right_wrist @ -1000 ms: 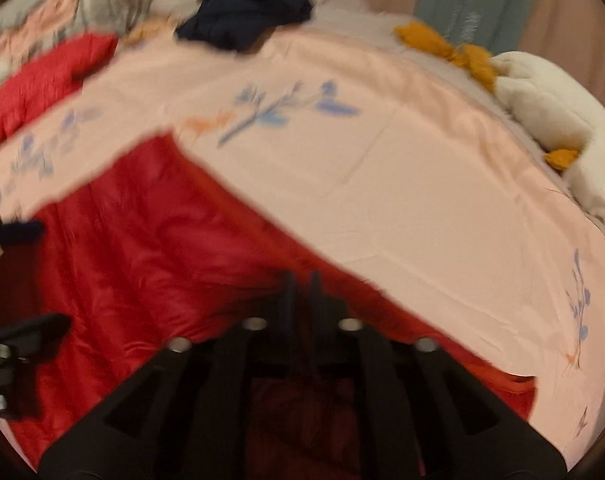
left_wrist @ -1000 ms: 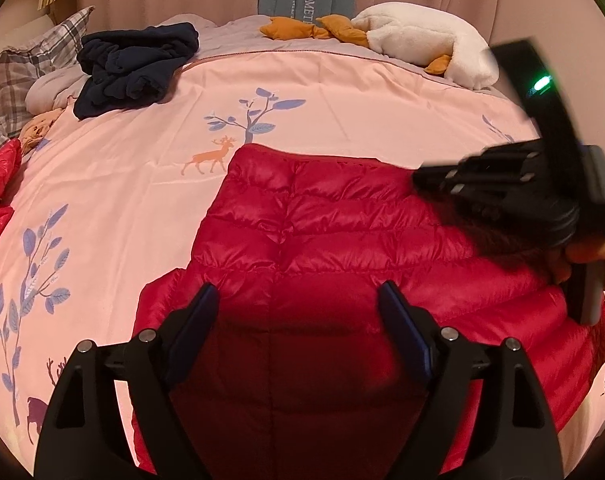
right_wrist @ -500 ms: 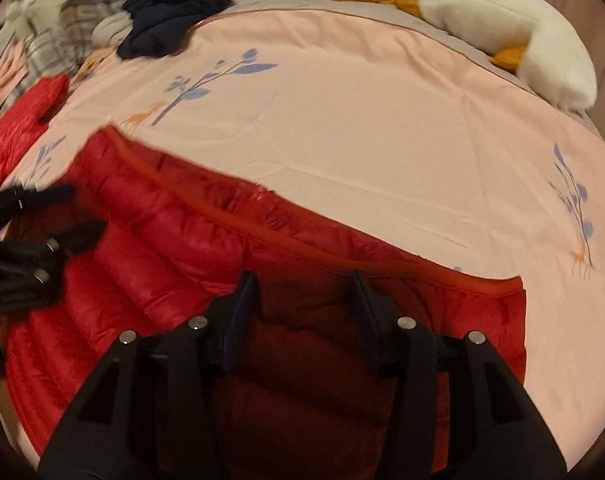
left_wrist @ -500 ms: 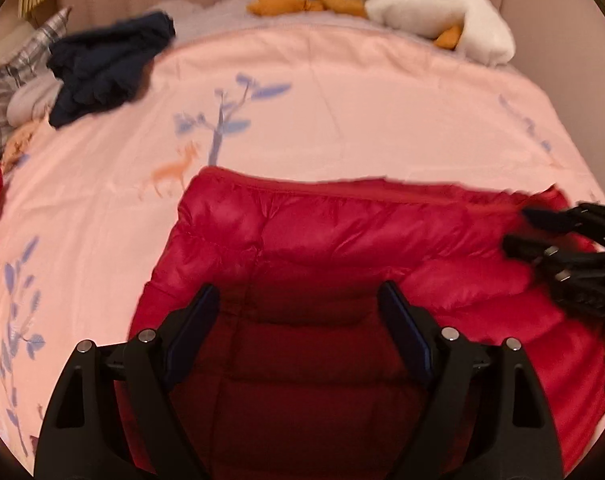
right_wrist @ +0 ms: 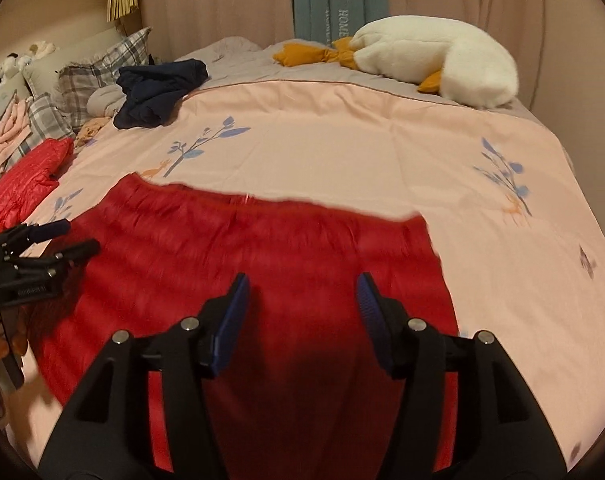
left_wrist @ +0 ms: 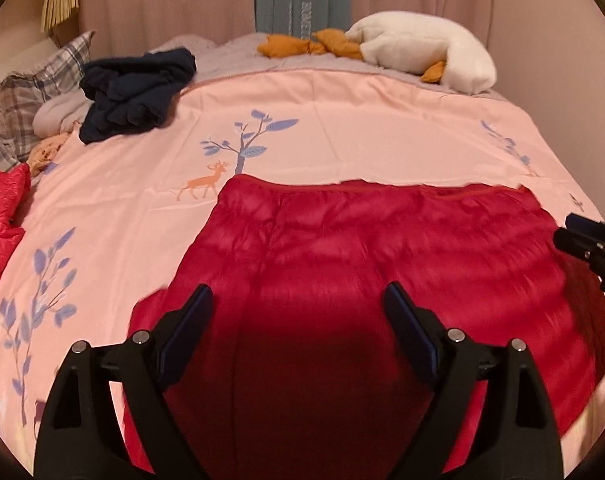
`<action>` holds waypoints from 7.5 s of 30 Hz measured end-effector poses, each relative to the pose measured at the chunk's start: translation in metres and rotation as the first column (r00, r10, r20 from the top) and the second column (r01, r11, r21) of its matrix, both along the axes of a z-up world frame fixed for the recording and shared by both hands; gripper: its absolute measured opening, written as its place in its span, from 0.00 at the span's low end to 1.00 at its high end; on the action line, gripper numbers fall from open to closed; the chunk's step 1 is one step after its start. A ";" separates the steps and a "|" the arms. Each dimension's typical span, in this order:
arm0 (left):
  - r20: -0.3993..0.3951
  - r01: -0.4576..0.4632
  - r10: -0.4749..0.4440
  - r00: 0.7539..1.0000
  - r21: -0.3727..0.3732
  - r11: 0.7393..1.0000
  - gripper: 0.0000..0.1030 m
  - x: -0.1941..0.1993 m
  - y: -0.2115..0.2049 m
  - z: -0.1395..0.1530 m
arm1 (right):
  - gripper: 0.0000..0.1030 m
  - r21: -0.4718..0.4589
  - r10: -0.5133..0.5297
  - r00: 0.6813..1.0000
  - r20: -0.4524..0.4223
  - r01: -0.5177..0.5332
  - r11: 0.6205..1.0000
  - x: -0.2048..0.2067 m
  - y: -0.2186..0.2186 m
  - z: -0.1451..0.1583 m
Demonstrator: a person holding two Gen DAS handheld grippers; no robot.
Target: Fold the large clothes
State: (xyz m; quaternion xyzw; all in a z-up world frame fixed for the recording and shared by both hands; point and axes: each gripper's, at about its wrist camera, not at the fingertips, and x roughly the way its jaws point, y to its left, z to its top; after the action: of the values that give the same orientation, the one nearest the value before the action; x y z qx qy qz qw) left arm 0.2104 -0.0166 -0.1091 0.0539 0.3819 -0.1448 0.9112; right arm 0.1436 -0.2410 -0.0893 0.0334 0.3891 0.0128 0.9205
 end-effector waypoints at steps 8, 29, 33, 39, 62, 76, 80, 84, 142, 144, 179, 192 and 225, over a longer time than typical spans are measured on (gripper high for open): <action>-0.008 -0.002 0.002 1.000 0.009 1.000 0.86 -0.035 0.011 -0.014 | 0.62 0.034 -0.056 0.998 -0.030 0.058 0.998 -0.051 0.000 -0.033; -0.052 -0.033 0.033 0.998 -0.001 0.999 0.87 -0.067 0.019 -0.022 | 0.63 0.119 -0.110 0.993 -0.034 0.114 0.986 -0.086 -0.001 -0.044; -0.054 -0.043 0.042 0.998 -0.020 0.999 0.87 -0.074 0.026 -0.016 | 0.63 0.133 -0.125 0.992 -0.021 0.126 0.983 -0.095 -0.003 -0.036; -0.051 -0.051 0.051 0.997 -0.005 0.999 0.87 -0.081 0.036 -0.018 | 0.63 0.126 -0.132 0.991 -0.008 0.132 0.983 -0.109 -0.007 -0.036; -0.040 -0.090 0.090 0.995 0.005 0.996 0.87 -0.083 0.054 -0.015 | 0.66 0.164 -0.217 0.976 0.015 0.212 0.964 -0.134 -0.031 -0.032; -0.094 -0.102 0.099 0.991 -0.025 0.994 0.87 -0.086 0.076 -0.026 | 0.66 0.228 -0.239 0.970 -0.042 0.242 0.943 -0.148 -0.040 -0.048; -0.104 -0.103 0.099 0.990 -0.034 0.994 0.87 -0.087 0.077 -0.027 | 0.49 0.209 -0.259 0.964 -0.053 0.264 0.941 -0.147 -0.040 -0.049; -0.103 -0.104 0.100 0.990 -0.030 0.994 0.85 -0.088 0.075 -0.028 | 0.36 0.186 -0.267 0.962 -0.055 0.273 0.944 -0.146 -0.040 -0.049; -0.011 -0.078 0.079 0.997 0.081 0.994 0.79 -0.113 0.040 -0.032 | 0.46 0.080 -0.147 0.989 -0.009 0.147 0.986 -0.136 0.028 -0.053; -0.008 -0.080 0.081 0.997 0.073 0.994 0.79 -0.114 0.041 -0.030 | 0.46 0.087 -0.149 0.989 0.001 0.148 0.985 -0.139 0.027 -0.049; -0.025 0.014 -0.013 1.000 0.043 0.999 0.85 -0.146 0.004 -0.037 | 0.57 0.087 -0.026 0.999 0.041 0.022 0.996 -0.153 0.073 -0.045; -0.014 0.051 -0.050 0.999 0.131 0.990 0.85 -0.148 -0.018 -0.053 | 0.57 0.069 -0.022 1.000 0.011 0.021 0.997 -0.143 0.075 -0.057; 0.043 -0.052 0.051 0.998 0.028 0.998 0.97 -0.163 0.024 0.010 | 0.94 0.032 -0.068 0.992 0.109 0.065 0.997 -0.184 0.066 0.005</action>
State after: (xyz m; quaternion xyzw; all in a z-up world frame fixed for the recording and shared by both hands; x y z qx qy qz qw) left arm 0.0472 0.0079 -0.0994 0.0605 0.3659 -0.1145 0.9216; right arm -0.0402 -0.1748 -0.0844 0.0585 0.3361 -0.0104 0.9399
